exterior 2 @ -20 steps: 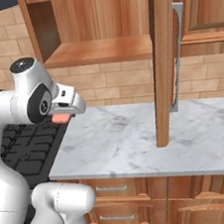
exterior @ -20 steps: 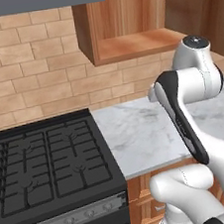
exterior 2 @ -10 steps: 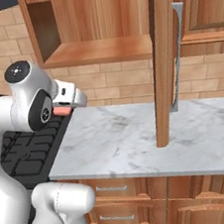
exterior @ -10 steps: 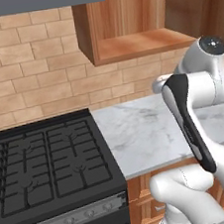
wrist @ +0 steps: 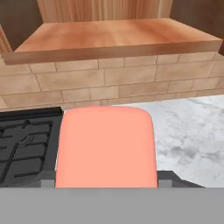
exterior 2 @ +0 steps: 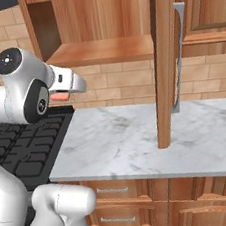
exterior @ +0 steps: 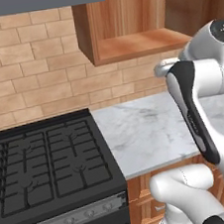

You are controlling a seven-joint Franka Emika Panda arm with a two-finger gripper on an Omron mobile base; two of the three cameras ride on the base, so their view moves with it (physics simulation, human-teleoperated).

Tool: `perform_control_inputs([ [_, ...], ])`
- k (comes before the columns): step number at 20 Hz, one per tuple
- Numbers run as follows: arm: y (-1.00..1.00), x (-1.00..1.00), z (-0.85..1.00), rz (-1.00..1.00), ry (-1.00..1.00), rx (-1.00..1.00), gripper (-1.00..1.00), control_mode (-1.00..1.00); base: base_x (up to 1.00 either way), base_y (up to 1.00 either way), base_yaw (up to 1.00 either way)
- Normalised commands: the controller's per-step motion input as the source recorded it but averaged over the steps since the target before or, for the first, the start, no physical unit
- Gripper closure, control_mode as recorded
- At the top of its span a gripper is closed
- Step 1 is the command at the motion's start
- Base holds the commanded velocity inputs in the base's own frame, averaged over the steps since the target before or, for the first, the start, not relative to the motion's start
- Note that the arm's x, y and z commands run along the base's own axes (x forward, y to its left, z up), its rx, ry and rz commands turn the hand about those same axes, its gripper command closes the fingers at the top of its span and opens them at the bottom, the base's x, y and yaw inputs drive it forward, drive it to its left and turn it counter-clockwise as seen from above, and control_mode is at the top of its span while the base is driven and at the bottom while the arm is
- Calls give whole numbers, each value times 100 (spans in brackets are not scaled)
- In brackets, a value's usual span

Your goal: Pick up the bar soap and bar soap from the sink, and place them back in the cabinet, and close the cabinet door.

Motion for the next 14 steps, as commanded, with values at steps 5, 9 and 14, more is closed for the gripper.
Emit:
perform_control_inputs([
  [5, -4, 2, 38, 0, -14, 0, 100, -100, 0, 0, 0],
  [9, -15, 21, 17, 0, -11, 0, 100, -100, 0, 0, 0],
  [14, -6, 50, 8, 0, -7, 0, 100, -100, 0, 0, 0],
])
